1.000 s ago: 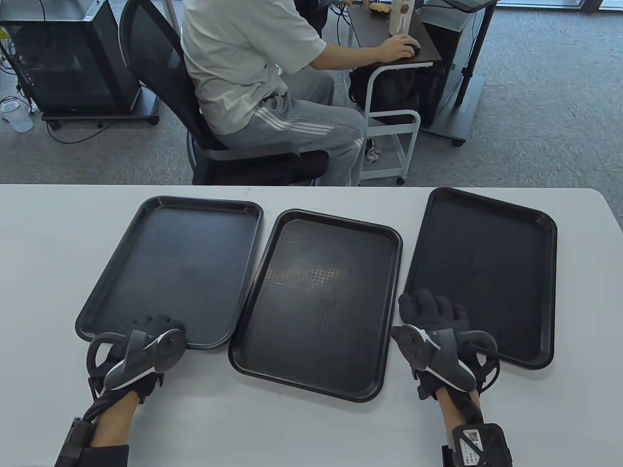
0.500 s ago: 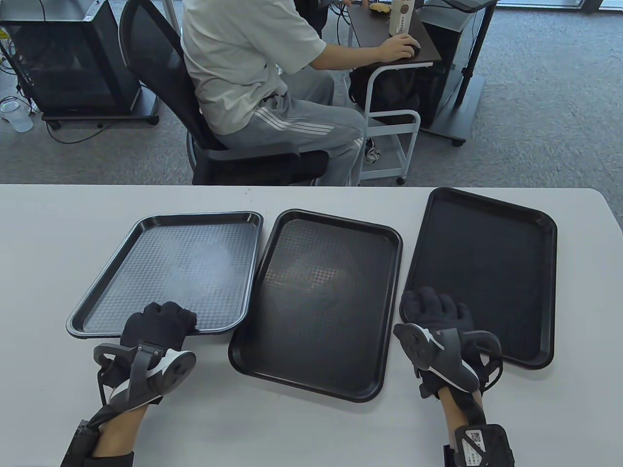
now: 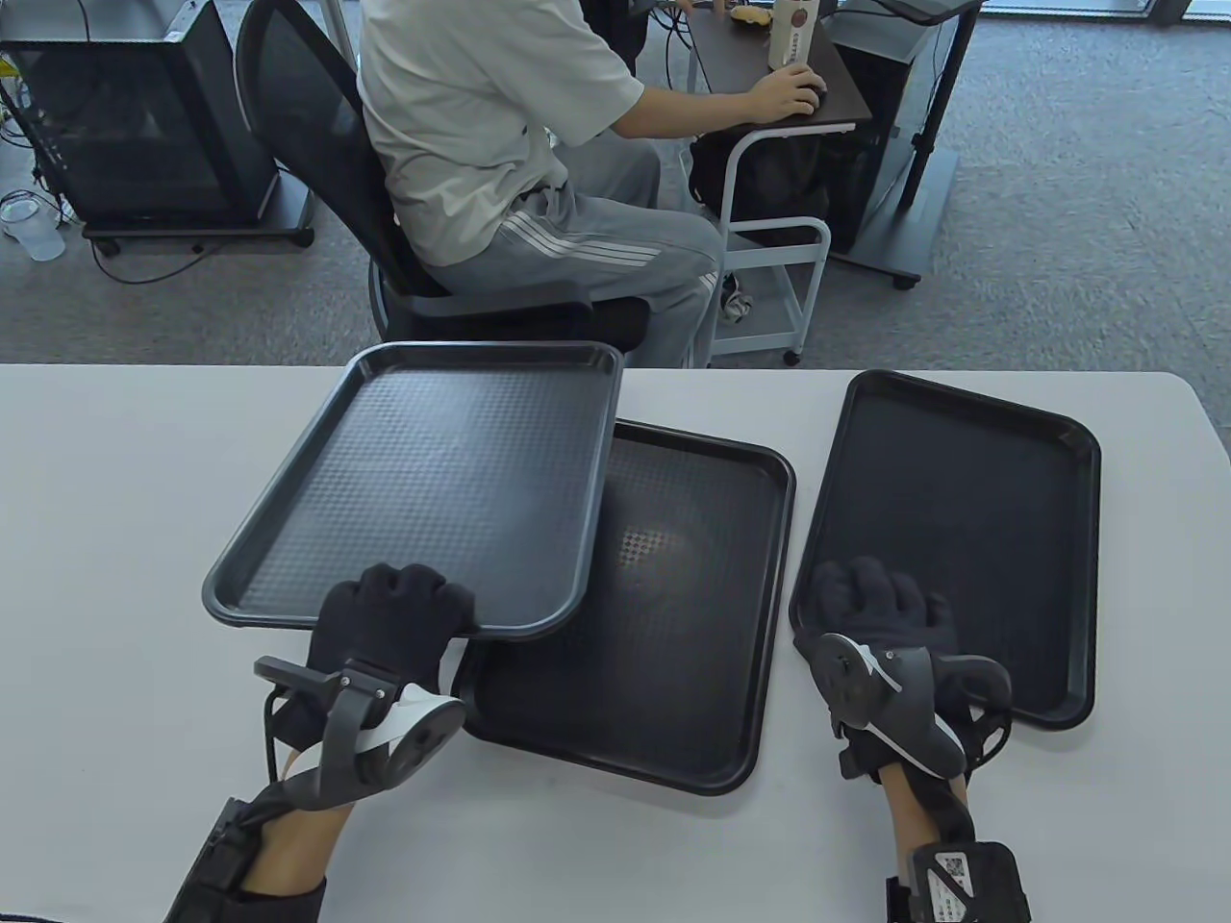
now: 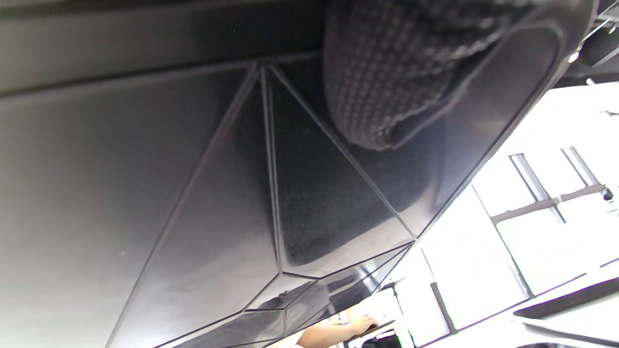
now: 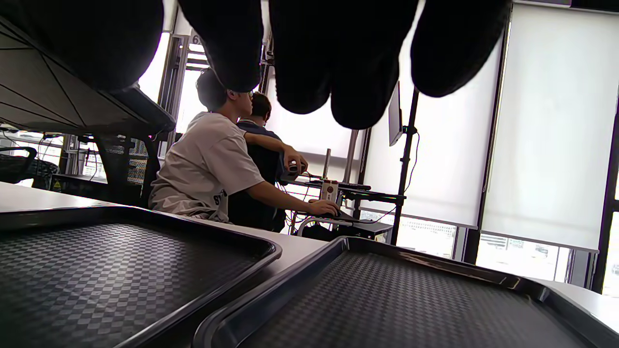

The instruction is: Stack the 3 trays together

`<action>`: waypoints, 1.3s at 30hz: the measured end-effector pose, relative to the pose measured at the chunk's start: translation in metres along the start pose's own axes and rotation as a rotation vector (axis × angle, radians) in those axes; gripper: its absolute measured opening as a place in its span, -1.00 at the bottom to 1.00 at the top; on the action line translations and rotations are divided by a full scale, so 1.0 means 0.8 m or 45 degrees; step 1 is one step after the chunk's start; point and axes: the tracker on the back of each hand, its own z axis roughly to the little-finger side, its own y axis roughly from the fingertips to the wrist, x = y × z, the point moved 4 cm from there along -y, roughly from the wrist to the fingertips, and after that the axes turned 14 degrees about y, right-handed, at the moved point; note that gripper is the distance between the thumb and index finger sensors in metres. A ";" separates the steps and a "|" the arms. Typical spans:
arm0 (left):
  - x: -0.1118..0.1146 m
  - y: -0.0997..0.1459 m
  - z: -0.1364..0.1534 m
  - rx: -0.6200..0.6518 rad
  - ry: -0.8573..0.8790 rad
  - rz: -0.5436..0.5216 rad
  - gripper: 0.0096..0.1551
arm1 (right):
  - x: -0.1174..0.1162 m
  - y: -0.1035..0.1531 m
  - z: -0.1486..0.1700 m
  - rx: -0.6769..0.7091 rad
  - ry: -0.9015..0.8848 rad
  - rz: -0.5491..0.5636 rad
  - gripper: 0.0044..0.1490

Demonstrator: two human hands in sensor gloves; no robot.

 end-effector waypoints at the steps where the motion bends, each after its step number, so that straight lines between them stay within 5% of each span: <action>1: 0.002 -0.003 -0.008 0.011 0.009 -0.002 -0.60 | 0.000 0.000 0.001 -0.004 0.003 0.001 -0.17; 13: 0.070 -0.003 -0.110 0.186 0.066 0.109 -0.61 | 0.003 0.001 0.006 -0.036 0.037 0.012 -0.17; 39: 0.143 0.037 -0.174 0.363 -0.012 0.309 -0.65 | -0.011 0.000 0.001 -0.025 0.056 -0.072 -0.17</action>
